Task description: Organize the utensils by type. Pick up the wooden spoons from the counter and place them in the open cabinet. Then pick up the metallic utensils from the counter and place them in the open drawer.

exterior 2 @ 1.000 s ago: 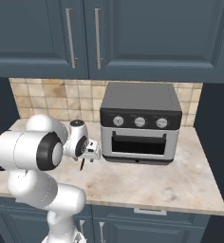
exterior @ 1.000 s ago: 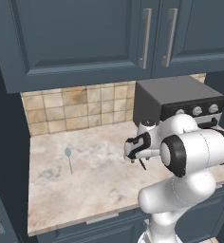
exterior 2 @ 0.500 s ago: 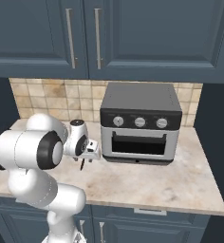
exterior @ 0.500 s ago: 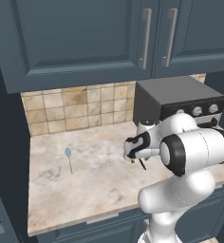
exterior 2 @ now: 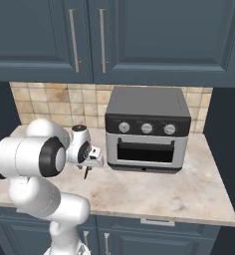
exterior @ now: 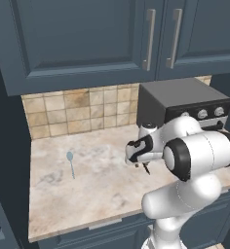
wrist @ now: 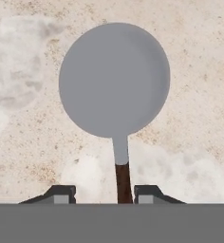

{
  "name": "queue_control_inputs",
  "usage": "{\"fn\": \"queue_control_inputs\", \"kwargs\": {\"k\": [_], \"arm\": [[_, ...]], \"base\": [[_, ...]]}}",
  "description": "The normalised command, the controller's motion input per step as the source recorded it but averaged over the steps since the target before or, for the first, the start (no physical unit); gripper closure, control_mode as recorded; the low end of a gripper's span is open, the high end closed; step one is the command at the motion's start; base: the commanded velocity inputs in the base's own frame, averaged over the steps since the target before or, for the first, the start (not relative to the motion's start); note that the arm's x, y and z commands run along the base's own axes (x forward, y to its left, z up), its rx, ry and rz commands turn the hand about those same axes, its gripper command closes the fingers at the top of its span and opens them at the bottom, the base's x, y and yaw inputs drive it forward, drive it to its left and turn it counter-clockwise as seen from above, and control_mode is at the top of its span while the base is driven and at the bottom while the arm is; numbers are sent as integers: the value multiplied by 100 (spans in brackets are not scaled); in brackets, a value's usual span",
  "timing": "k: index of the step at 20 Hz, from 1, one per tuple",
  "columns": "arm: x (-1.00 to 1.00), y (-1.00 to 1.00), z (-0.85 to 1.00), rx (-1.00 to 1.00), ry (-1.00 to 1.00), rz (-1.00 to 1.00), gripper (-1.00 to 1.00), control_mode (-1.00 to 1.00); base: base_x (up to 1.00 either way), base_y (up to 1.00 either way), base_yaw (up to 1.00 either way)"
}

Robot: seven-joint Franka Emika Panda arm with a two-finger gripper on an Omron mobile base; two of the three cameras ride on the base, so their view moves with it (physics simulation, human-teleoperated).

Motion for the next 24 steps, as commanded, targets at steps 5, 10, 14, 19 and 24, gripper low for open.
{"fn": "queue_control_inputs", "kwargs": {"k": [5,10,14,19,24], "arm": [[-45,9,-40,2,2,0,100,-100],[-41,21,-25,5,0,0,100,-100],[-40,29,-18,2,0,0,100,-100],[-11,15,21,0,-6,0,100,-100],[-6,13,50,-2,-7,1,100,-100]], "base": [[0,0,0],[0,0,0],[0,0,0],[0,0,0],[0,0,0]]}}
